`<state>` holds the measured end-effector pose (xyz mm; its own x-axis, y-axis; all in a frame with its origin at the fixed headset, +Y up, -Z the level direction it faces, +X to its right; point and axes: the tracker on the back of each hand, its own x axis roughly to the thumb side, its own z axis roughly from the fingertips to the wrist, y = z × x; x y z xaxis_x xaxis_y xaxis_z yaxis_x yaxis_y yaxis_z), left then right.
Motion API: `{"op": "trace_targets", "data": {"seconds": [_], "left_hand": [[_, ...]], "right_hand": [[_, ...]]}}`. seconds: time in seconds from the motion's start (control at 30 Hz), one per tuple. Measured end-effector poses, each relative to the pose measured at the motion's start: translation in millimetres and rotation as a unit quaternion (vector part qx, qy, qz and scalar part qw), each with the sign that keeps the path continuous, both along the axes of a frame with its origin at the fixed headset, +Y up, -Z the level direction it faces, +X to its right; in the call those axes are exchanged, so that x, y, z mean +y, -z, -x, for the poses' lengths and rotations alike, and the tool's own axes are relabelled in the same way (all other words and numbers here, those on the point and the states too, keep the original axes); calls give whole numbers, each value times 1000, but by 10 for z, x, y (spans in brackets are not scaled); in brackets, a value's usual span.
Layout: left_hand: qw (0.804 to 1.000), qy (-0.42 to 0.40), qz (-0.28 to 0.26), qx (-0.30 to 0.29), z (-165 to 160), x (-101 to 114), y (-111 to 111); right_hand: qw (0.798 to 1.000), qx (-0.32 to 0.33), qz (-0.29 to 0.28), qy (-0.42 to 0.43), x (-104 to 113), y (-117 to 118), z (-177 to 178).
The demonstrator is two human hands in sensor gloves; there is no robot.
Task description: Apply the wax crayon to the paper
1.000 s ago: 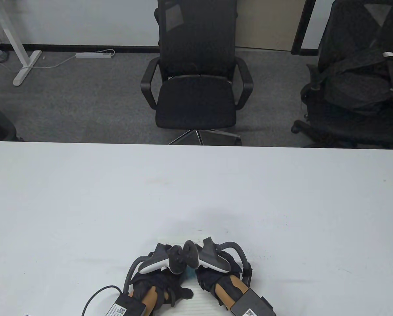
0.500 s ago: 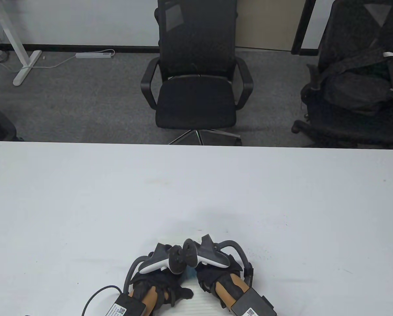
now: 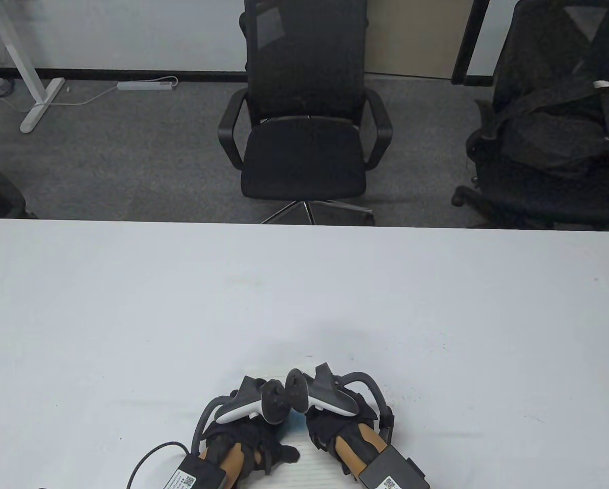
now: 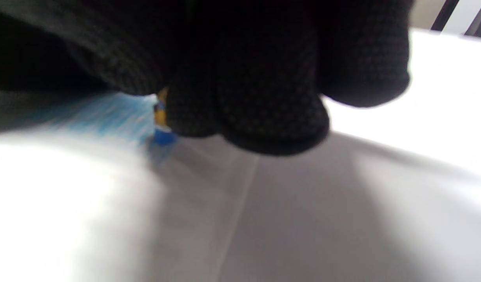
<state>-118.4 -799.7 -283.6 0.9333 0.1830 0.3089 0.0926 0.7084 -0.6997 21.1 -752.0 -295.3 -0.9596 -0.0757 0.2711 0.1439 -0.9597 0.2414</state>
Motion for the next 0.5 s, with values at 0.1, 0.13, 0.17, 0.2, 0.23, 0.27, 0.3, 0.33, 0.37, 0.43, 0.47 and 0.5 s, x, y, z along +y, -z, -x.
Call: {"op": "trace_targets", "data": {"seconds": [0.1, 0.13, 0.17, 0.2, 0.23, 0.27, 0.3, 0.33, 0.37, 0.43, 0.47, 0.5], "left_hand": [[1000, 0, 0, 0, 0, 0, 0], [1000, 0, 0, 0, 0, 0, 0], [1000, 0, 0, 0, 0, 0, 0], [1000, 0, -1, 0, 0, 0, 1], [1000, 0, 0, 0, 0, 0, 1], [1000, 0, 0, 0, 0, 0, 0], [1000, 0, 0, 0, 0, 0, 1], [1000, 0, 0, 0, 0, 0, 0], [1000, 0, 0, 0, 0, 0, 0], [1000, 0, 0, 0, 0, 1, -1], [1000, 0, 0, 0, 0, 1, -1], [1000, 0, 0, 0, 1, 1, -1]], "right_hand": [[999, -6, -33, 14, -11, 0, -15], [1000, -5, -26, 15, -9, 4, -17], [1000, -2, -9, 9, -4, 7, -18], [1000, 5, 21, 5, 0, 12, -14], [998, 9, 54, -4, 1, 13, -7], [997, 11, 75, -11, 2, 9, -1], [997, 13, 75, -11, 3, 7, 3], [998, 11, 58, -8, -1, 11, 8], [998, 8, 54, -8, 2, 10, 8], [1000, -5, 1, 7, 1, 8, -4], [1000, -9, -13, 11, -4, 20, -11], [999, -17, -29, 19, -9, 19, -24]]}}
